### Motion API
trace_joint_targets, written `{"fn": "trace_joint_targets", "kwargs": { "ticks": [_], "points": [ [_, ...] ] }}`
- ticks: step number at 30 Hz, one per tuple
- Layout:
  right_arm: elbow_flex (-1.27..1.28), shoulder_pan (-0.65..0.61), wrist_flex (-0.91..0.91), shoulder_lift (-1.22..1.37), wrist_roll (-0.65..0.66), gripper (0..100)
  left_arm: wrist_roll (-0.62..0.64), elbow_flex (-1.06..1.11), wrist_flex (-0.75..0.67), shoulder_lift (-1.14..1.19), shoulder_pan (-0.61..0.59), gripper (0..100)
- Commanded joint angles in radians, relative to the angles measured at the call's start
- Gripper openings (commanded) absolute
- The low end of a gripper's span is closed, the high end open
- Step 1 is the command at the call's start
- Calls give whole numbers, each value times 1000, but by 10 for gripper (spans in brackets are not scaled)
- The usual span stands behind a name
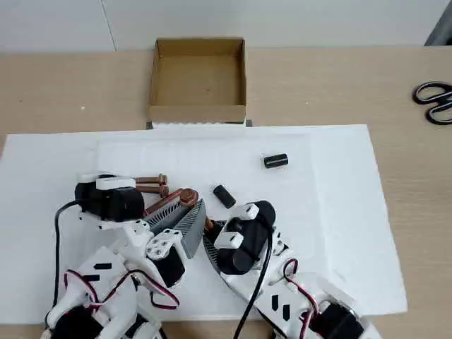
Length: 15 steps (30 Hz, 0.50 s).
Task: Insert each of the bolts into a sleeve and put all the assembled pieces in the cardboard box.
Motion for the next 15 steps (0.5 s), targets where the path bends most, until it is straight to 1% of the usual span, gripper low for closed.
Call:
{"fn": "trace_joint_targets", "kwargs": {
  "ticks": [1, 3, 6, 8, 12, 15],
  "points": [
    [-8, 1, -27, -7, -3, 2, 8, -4, 17, -6, 11, 5],
    [-8, 1, -50, -7, -3, 2, 5, -4, 49, -5, 17, 5],
    [-11, 1, -93, -5, 0, 2, 3, -8, 114, -9, 71, 5],
    [-11, 1, -99, -5, 28, 2, 2, -10, 141, -9, 95, 5],
    [-12, 2, -131, -7, 75, 2, -49, -5, 155, -3, 103, 5],
    [-12, 2, -171, -4, 97, 2, -60, -4, 157, -3, 103, 5]
  ]
}}
